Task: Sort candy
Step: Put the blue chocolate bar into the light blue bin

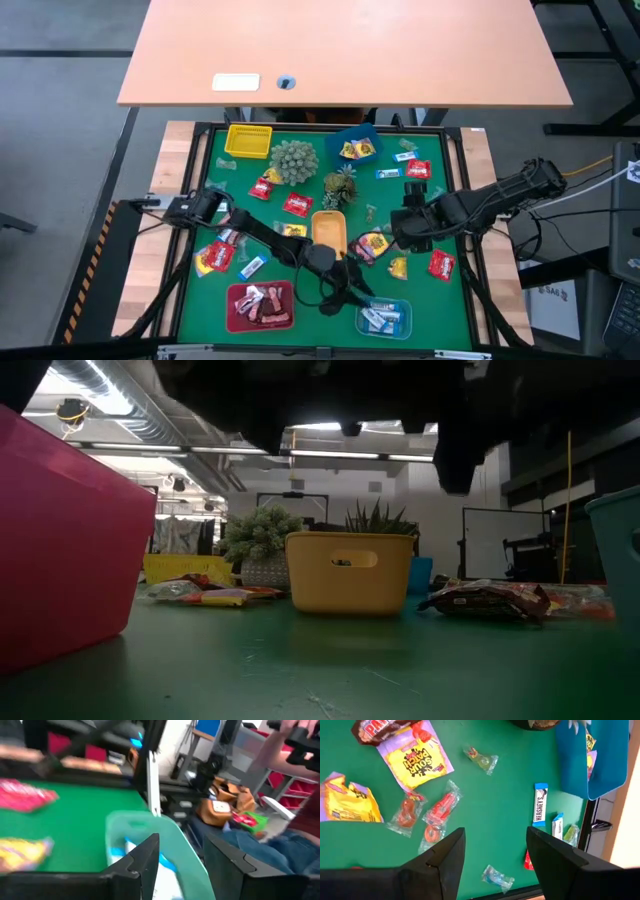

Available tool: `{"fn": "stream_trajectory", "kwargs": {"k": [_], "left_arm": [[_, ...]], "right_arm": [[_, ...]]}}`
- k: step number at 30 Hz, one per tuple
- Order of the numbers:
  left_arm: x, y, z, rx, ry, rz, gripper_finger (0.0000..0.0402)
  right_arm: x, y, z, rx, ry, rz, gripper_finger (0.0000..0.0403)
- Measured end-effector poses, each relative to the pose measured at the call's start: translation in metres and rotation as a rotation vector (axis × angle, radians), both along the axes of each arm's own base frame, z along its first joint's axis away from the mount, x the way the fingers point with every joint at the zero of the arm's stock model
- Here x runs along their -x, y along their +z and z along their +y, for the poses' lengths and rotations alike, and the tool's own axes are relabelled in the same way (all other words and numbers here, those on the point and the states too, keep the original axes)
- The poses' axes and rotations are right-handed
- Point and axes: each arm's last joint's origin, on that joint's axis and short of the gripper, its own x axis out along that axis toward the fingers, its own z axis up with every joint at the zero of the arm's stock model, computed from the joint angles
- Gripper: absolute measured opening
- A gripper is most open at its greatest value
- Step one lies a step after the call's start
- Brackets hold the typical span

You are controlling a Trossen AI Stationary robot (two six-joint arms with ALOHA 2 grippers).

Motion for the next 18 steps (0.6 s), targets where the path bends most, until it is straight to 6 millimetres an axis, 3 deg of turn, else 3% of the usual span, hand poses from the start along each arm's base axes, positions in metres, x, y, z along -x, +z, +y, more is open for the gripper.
{"fn": "stream_trajectory", "kwargs": {"k": [5, 9, 14, 18], "left_arm": [[-0.001, 0.034, 0.024, -0.107, 0.069, -0.096, 0.0139], [0.006, 0.061, 0.046, -0.197, 0.168, -0.026, 0.0139], [0.031, 0.097, 0.078, -0.285, 0.289, 0.179, 0.0139], [0.058, 0.124, 0.1, -0.381, 0.336, 0.279, 0.0139]], "right_arm": [[-0.003, 0.005, -0.021, 0.002, -0.028, -0.017, 0.0209], [-0.011, 0.008, -0.041, 0.006, -0.037, -0.055, 0.0209], [-0.022, 0.002, -0.066, 0.024, -0.015, -0.088, 0.0209], [-0.025, -0.015, -0.09, -0.017, -0.017, -0.07, 0.0209]]}}
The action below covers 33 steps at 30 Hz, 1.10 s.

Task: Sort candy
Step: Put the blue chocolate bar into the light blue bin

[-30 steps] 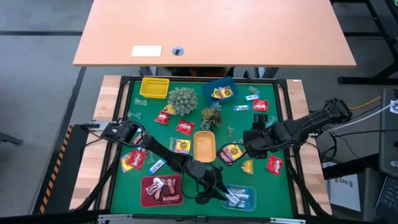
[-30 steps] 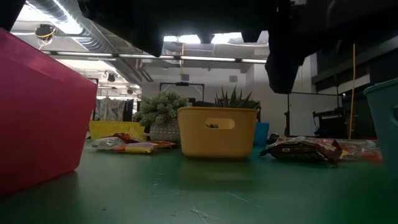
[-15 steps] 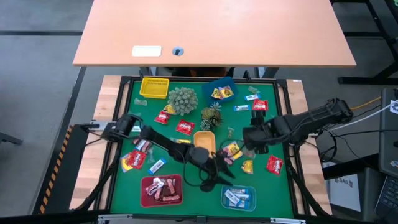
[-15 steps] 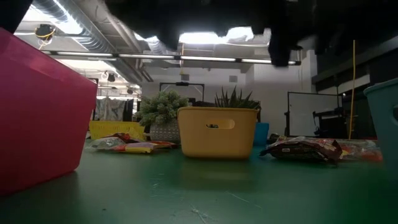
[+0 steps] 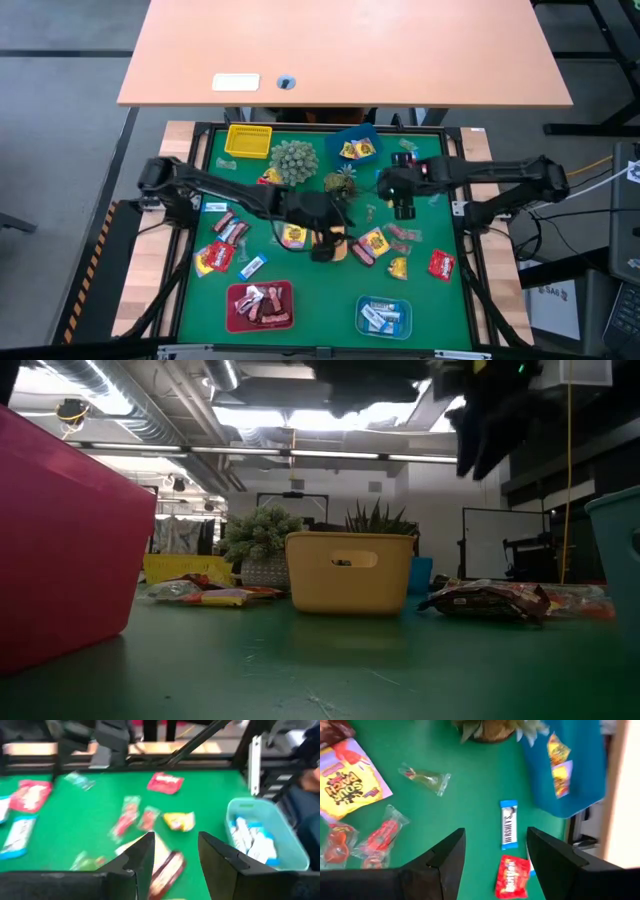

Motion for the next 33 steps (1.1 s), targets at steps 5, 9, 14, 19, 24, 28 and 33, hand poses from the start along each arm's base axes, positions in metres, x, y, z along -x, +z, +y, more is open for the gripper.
{"fn": "stream_trajectory", "kwargs": {"k": [5, 9, 14, 19, 24, 28, 33], "left_arm": [[0.029, 0.022, 0.022, -0.033, 0.063, 0.103, 0.0139], [0.061, 0.039, 0.036, -0.027, 0.101, 0.215, 0.0139], [0.104, 0.06, 0.048, -0.065, 0.172, 0.243, 0.0139], [0.148, 0.039, 0.047, -0.104, 0.201, 0.154, 0.0139], [0.182, -0.001, 0.05, -0.066, 0.234, 0.043, 0.0139], [0.201, -0.024, 0.054, -0.045, 0.26, 0.028, 0.0139], [0.208, -0.039, 0.057, -0.041, 0.292, -0.001, 0.0139]], "right_arm": [[0.001, -0.031, -0.035, -0.112, -0.05, -0.019, 0.0209], [0.008, -0.054, -0.06, -0.14, -0.114, -0.044, 0.0209], [0.018, -0.074, -0.085, -0.159, -0.155, -0.083, 0.0209], [0.026, -0.08, -0.102, -0.152, -0.216, -0.113, 0.0209], [0.031, -0.086, -0.112, -0.154, -0.247, -0.145, 0.0209], [0.035, -0.098, -0.118, -0.153, -0.265, -0.142, 0.0209], [0.04, -0.114, -0.122, -0.161, -0.285, -0.119, 0.0209]]}}
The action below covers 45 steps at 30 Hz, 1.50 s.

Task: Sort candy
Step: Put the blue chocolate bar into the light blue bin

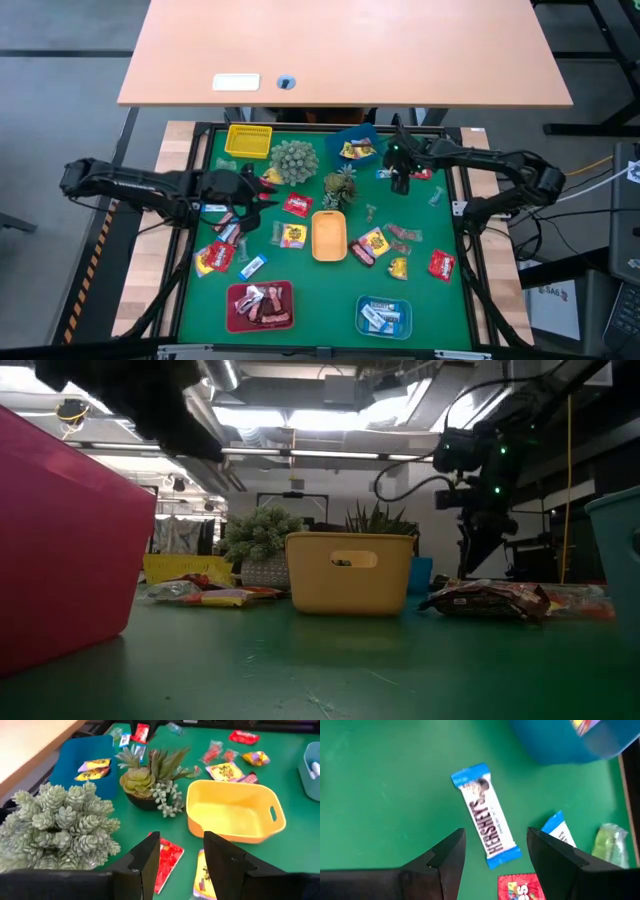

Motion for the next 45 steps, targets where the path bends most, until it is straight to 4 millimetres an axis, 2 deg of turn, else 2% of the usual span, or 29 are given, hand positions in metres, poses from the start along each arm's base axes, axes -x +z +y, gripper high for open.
{"fn": "stream_trajectory", "kwargs": {"k": [6, 15, 24, 30, 36, 39, 45], "left_arm": [[-0.002, -0.008, 0.005, -0.044, 0.004, -0.042, 0.0139], [-0.002, -0.007, 0.009, -0.044, 0.017, -0.056, 0.0139], [-0.002, -0.007, 0.009, -0.021, 0.027, -0.063, 0.0139], [-0.002, -0.007, 0.009, -0.021, 0.027, -0.062, 0.0139], [-0.002, -0.007, 0.009, -0.021, 0.027, -0.062, 0.0139], [-0.002, -0.007, 0.009, -0.021, 0.027, -0.062, 0.0139], [-0.002, -0.007, 0.009, -0.021, 0.027, -0.062, 0.0139]], "right_arm": [[-0.002, -0.01, 0.0, -0.01, 0.058, 0.021, 0.0209], [-0.015, -0.022, -0.008, 0.021, 0.162, -0.023, 0.0209], [-0.014, -0.046, -0.022, -0.074, 0.142, 0.0, 0.0209], [-0.009, -0.048, -0.027, -0.154, 0.124, -0.034, 0.0209], [-0.007, -0.049, -0.026, -0.163, 0.119, -0.015, 0.0207], [-0.007, -0.049, -0.026, -0.167, 0.119, -0.011, 0.0193], [-0.006, -0.05, -0.025, -0.173, 0.119, -0.005, 0.0132]]}}
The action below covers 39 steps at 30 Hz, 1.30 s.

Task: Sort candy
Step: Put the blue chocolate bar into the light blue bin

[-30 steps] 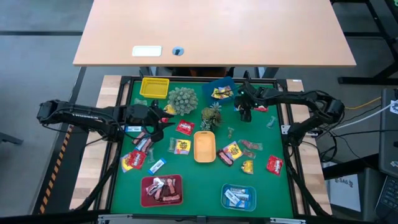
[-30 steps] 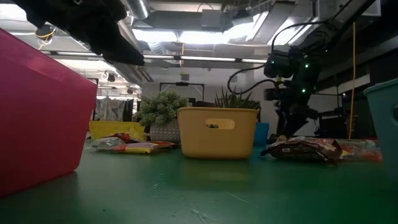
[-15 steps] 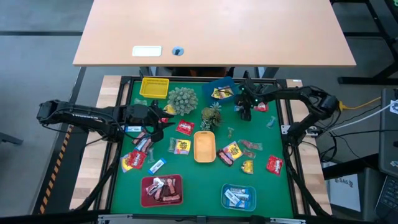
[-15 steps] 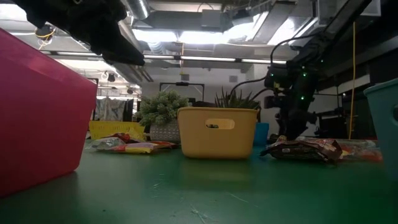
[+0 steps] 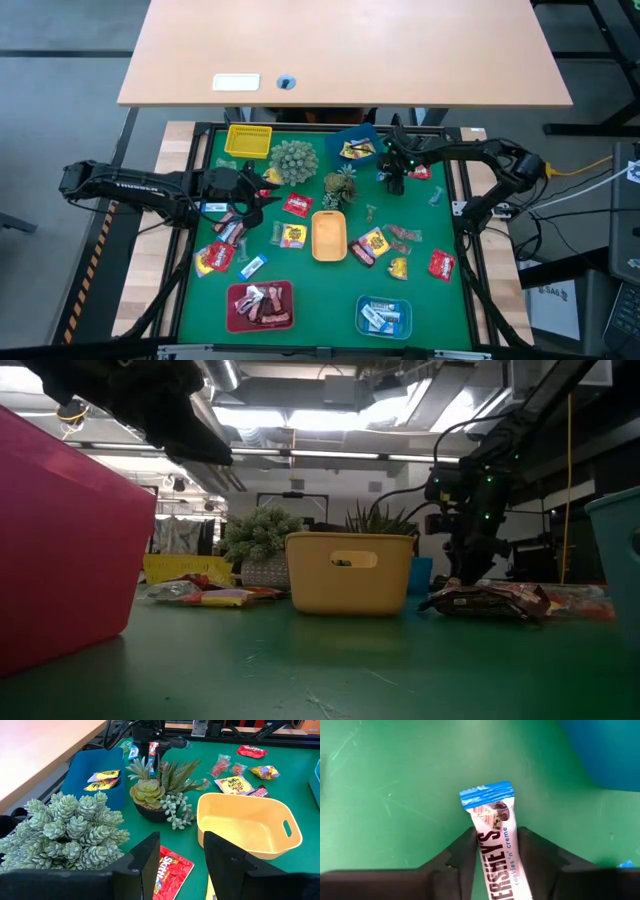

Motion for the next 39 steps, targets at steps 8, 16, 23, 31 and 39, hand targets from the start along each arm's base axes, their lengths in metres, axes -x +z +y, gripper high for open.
{"fn": "stream_trajectory", "kwargs": {"k": [8, 16, 23, 31, 39], "left_arm": [[0.0, 0.0, 0.0, 0.0, 0.0, 0.0, 0.0139], [0.0, 0.0, -0.002, 0.005, -0.006, -0.001, 0.0139], [0.0, -0.001, -0.002, 0.047, 0.011, 0.001, 0.0139], [0.001, -0.002, -0.002, 0.047, 0.011, 0.005, 0.0139], [0.001, -0.002, -0.002, 0.047, 0.011, 0.005, 0.0139]], "right_arm": [[0.0, 0.0, 0.0, -0.006, -0.023, 0.001, 0.0096], [-0.005, 0.009, -0.003, -0.029, -0.018, -0.005, 0.0106], [-0.007, 0.02, -0.001, -0.122, -0.055, 0.053, 0.0107], [-0.019, 0.029, 0.023, -0.169, 0.041, 0.128, 0.0107], [-0.035, 0.04, 0.059, -0.21, 0.128, 0.21, 0.0108]]}}
